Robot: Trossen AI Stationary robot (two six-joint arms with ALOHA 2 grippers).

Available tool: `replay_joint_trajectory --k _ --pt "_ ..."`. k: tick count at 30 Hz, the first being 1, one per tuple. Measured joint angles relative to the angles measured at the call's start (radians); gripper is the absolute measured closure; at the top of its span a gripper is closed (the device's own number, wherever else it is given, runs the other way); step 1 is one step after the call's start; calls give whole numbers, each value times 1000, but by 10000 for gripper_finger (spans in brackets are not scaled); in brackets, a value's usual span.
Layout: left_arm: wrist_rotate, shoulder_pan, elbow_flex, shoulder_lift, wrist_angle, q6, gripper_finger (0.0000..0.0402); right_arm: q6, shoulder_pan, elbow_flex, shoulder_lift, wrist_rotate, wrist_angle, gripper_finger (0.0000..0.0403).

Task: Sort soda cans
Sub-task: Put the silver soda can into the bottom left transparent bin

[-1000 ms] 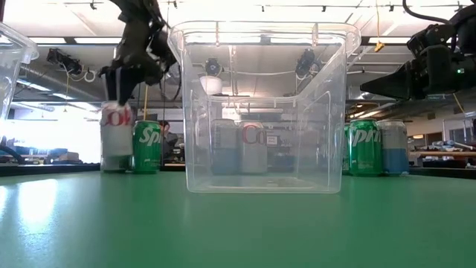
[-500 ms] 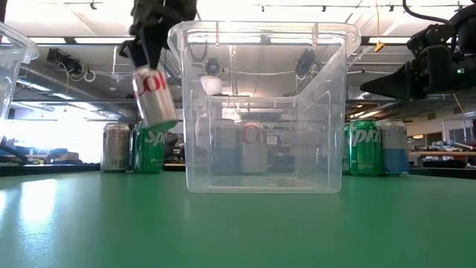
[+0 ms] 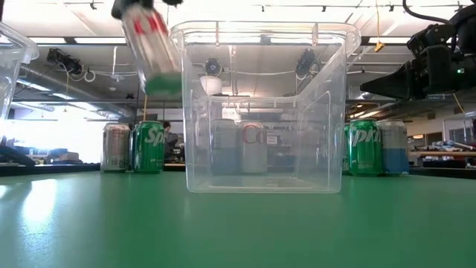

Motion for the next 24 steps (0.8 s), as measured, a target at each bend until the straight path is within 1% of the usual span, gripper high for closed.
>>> replay_joint_trajectory --k 6,12,16,20,24 --pt "28 -181 29 0 0 -166 172 0 0 0 0 0 0 402" --pt "42 -361 37 -2 0 -395 172 0 0 0 0 0 0 402" --pt "41 -462 37 -2 0 -553 172 0 0 0 0 0 0 402" --pt "59 -534 60 -2 -1 -677 172 0 0 0 0 0 0 402" --pt "71 -566 120 -2 -1 -785 172 0 0 0 0 0 0 402"
